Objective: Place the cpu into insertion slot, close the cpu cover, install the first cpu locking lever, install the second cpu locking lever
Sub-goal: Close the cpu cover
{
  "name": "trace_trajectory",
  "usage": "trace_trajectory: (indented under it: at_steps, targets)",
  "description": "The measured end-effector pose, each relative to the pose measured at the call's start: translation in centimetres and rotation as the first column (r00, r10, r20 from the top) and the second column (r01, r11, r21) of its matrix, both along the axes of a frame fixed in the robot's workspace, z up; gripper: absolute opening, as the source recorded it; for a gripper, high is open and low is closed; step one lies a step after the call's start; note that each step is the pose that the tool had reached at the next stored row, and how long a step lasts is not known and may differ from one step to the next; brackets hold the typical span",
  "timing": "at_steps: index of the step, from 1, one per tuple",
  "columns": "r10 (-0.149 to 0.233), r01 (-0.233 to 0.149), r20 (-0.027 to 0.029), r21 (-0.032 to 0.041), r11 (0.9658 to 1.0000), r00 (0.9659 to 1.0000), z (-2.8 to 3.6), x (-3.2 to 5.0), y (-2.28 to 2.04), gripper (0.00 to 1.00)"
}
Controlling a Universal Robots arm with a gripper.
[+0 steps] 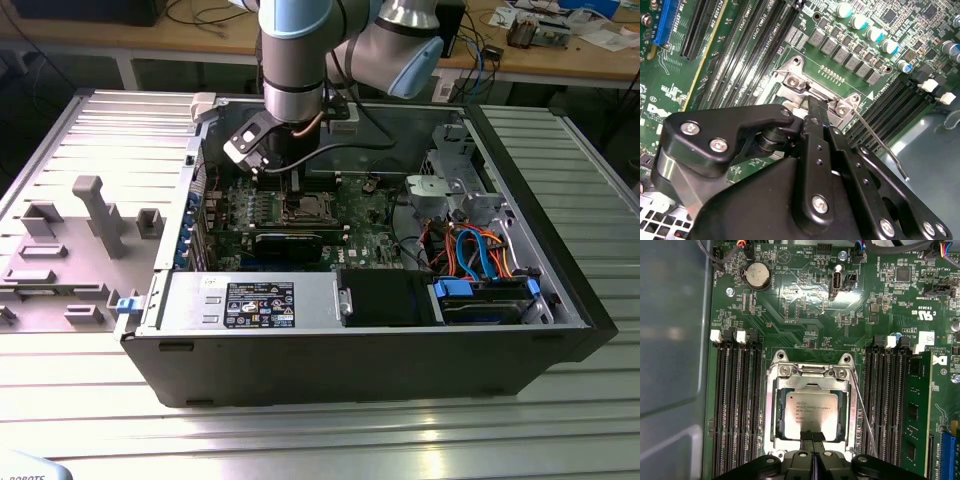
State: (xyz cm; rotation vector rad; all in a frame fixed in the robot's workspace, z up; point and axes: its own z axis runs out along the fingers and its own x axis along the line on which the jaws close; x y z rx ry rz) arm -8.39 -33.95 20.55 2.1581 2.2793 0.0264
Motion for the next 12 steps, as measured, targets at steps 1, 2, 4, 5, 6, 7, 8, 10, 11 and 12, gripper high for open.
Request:
trace_trajectory:
  at_steps: [1,2,4,5,6,7,8,10,11,12]
  targets:
    - [0.000,0.000,0.0000,-0.0001,1.0000,1.0000,0.00,0.00,0.00,0.11]
    - [0.000,0.000,0.0002,0.0001,1.0000,1.0000,0.00,0.01,0.00,0.11]
    - [0.000,0.000,0.0003,0.0001,1.0000,1.0000,0.44,0.01,0.00,0.11]
    - [0.000,0.000,0.0005,0.0001,1.0000,1.0000,0.47,0.01,0.01,0.11]
    - [0.000,0.000,0.0004,-0.0004,1.0000,1.0000,0.47,0.15,0.01,0.11]
    - [0.000,0.000,0.0002,-0.0007,1.0000,1.0000,0.47,0.56,0.00,0.11]
    - [0.000,0.000,0.0002,-0.0006,1.0000,1.0000,0.46,1.06,0.00,0.11]
    - [0.000,0.000,0.0000,-0.0006,1.0000,1.0000,0.45,2.01,0.00,0.11]
    - [0.000,0.000,-0.0001,-0.0007,1.0000,1.0000,0.44,2.31,0.00,0.11]
    - [0.000,0.000,-0.0001,-0.0006,1.0000,1.0000,0.45,2.33,-0.01,0.11]
